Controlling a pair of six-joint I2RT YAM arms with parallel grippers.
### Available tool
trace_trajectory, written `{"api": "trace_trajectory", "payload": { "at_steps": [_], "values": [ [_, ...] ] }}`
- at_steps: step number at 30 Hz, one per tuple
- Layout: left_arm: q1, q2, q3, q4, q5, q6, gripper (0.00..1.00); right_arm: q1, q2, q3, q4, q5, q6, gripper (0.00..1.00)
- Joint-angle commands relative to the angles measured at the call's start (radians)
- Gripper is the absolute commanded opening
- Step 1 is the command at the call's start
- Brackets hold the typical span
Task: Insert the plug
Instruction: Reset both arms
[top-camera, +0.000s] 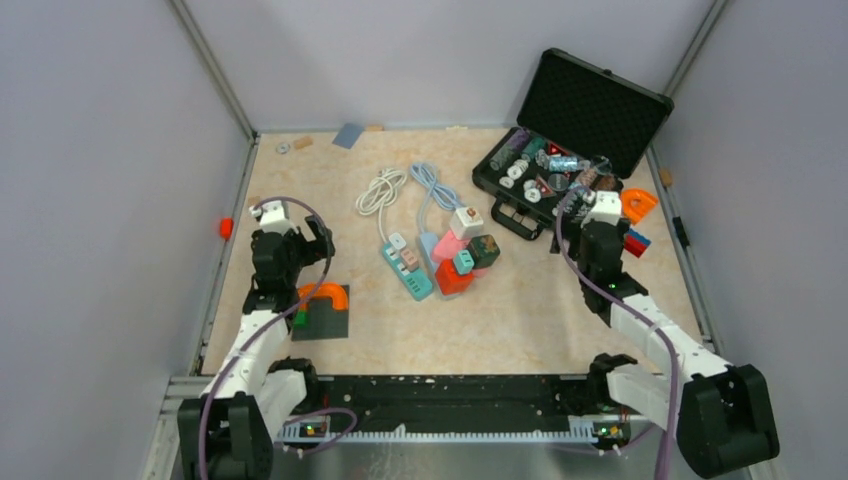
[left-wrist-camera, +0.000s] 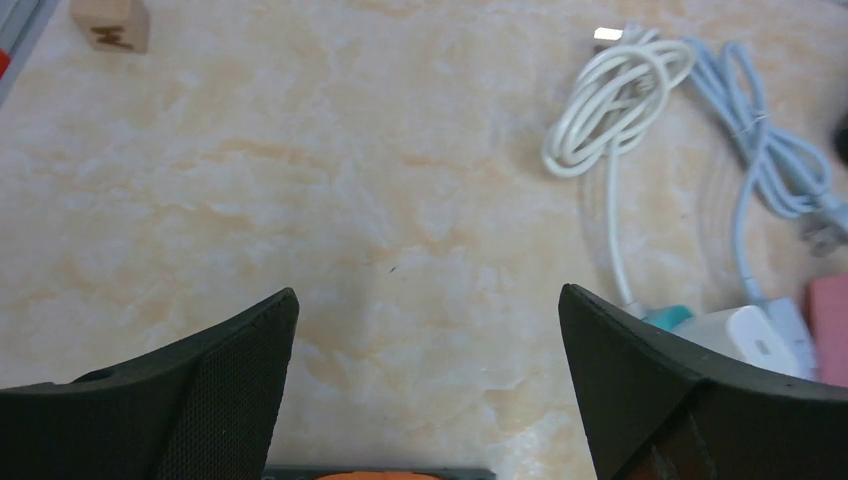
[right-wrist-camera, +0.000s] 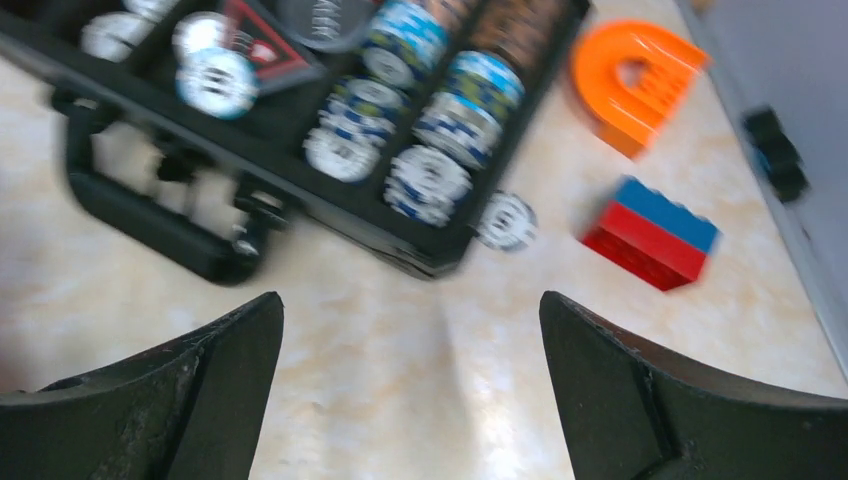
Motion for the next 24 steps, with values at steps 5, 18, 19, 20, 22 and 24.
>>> {"api": "trace_trajectory", "payload": {
  "at_steps": [5, 18, 19, 20, 22, 24],
  "values": [
    [0.005, 0.127, -0.243, 0.586, -0.135, 0.151, 0.99, -0.140, -0.071, -0.310, 0.377, 0.038, -0.007, 0.95],
    [0.007, 0.520, -0.131, 0.813, -0.095, 0.230, 0.99, -0.223, 0.445, -0.304, 1.066, -0.105, -0.092, 0.97],
    [0.006, 0.534, -0.088, 0.753, -0.103, 0.233, 0.99, -0.226, 0.442, -0.304, 1.059, -0.106, -0.081, 0.97],
    [0.007, 0.541, -0.104, 0.801, -0.105, 0.240, 0.99, -0.228, 0.465, -0.318, 1.129, -0.094, -0.090, 0.97],
    [0.007, 0.545, -0.151, 0.896, -0.113, 0.230, 0.99, -0.227, 0.441, -0.306, 1.064, -0.093, -0.076, 0.97],
    [0.005, 0.566, -0.139, 0.914, -0.122, 0.240, 0.99, -0.228, 0.453, -0.314, 1.101, -0.093, -0.083, 0.98]
  ]
}}
